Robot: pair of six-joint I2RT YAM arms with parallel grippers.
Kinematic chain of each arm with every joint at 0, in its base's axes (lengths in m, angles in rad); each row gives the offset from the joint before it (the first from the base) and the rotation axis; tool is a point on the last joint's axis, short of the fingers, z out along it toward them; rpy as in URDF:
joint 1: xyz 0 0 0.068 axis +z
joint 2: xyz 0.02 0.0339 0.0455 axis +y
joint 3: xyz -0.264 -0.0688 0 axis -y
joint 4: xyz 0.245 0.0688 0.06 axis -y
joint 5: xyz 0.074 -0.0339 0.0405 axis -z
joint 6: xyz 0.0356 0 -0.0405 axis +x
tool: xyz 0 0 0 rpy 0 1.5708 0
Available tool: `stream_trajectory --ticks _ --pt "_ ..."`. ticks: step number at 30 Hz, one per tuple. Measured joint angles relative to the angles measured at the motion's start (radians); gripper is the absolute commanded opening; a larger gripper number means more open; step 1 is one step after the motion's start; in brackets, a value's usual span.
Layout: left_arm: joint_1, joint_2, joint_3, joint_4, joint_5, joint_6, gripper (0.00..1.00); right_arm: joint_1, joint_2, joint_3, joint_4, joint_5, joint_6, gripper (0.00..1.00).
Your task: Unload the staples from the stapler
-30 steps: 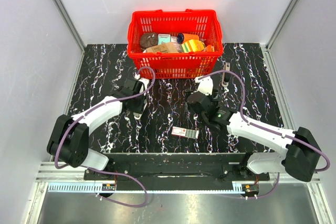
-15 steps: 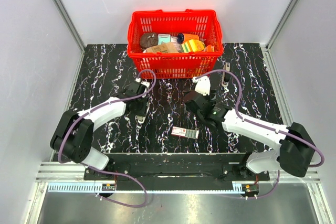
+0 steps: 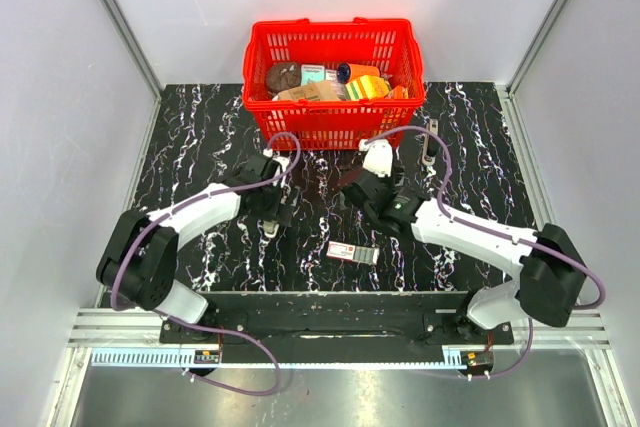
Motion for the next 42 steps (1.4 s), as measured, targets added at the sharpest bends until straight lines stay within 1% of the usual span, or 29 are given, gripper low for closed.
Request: stream_trajectory --ticks 4,6,7,10,13,15,16,17,19,23,25,31,34,36,40,42 --pt "0.026 -0.05 0.076 -0.08 0.011 0.037 0.99 0.002 0.077 0.113 -0.087 -0.009 0.057 0.99" --pt "0.087 -0.106 0.136 -0.107 0.041 0.061 0.99 0.003 0.132 0.193 -0.15 -0.01 0.094 0.99" --pt "0.134 -0.139 0.165 -0.115 0.074 0.076 0.99 0.004 0.169 0.247 -0.188 -0.011 0.118 0.99" --pt "0.328 -0.233 0.259 -0.151 0.172 0.128 0.99 0.008 0.288 0.418 -0.302 -0.033 0.189 0.99" --pt "0.504 -0.272 0.34 -0.207 0.284 0.207 0.99 0.027 0.444 0.631 -0.423 -0.066 0.251 0.99" --pt "0.601 -0.282 0.36 -0.265 0.37 0.277 0.93 0.051 0.558 0.784 -0.494 -0.095 0.285 0.99" --pt "0.623 -0.283 0.36 -0.29 0.386 0.298 0.89 0.066 0.61 0.851 -0.524 -0.114 0.299 0.99" --pt "0.642 -0.283 0.357 -0.325 0.405 0.327 0.88 0.08 0.656 0.908 -0.547 -0.132 0.312 0.99" --pt "0.662 -0.283 0.332 -0.384 0.43 0.383 0.88 0.11 0.732 0.993 -0.577 -0.176 0.343 0.99" --pt "0.689 -0.283 0.275 -0.47 0.463 0.455 0.88 0.151 0.821 1.059 -0.615 -0.263 0.407 0.99" --pt "0.697 -0.284 0.259 -0.496 0.464 0.476 0.88 0.161 0.846 1.075 -0.631 -0.282 0.43 0.99" --pt "0.701 -0.303 0.249 -0.517 0.452 0.502 0.88 0.173 0.903 1.117 -0.639 -0.326 0.476 0.95" --pt "0.701 -0.312 0.247 -0.516 0.446 0.505 0.86 0.174 0.92 1.118 -0.616 -0.336 0.489 0.93" --pt "0.701 -0.32 0.234 -0.51 0.44 0.504 0.86 0.174 0.931 1.118 -0.602 -0.343 0.491 0.9" --pt "0.701 -0.322 0.201 -0.503 0.429 0.503 0.84 0.174 0.961 1.118 -0.57 -0.344 0.492 0.78" --pt "0.701 -0.322 0.187 -0.5 0.425 0.503 0.83 0.174 0.973 1.12 -0.56 -0.343 0.492 0.75"
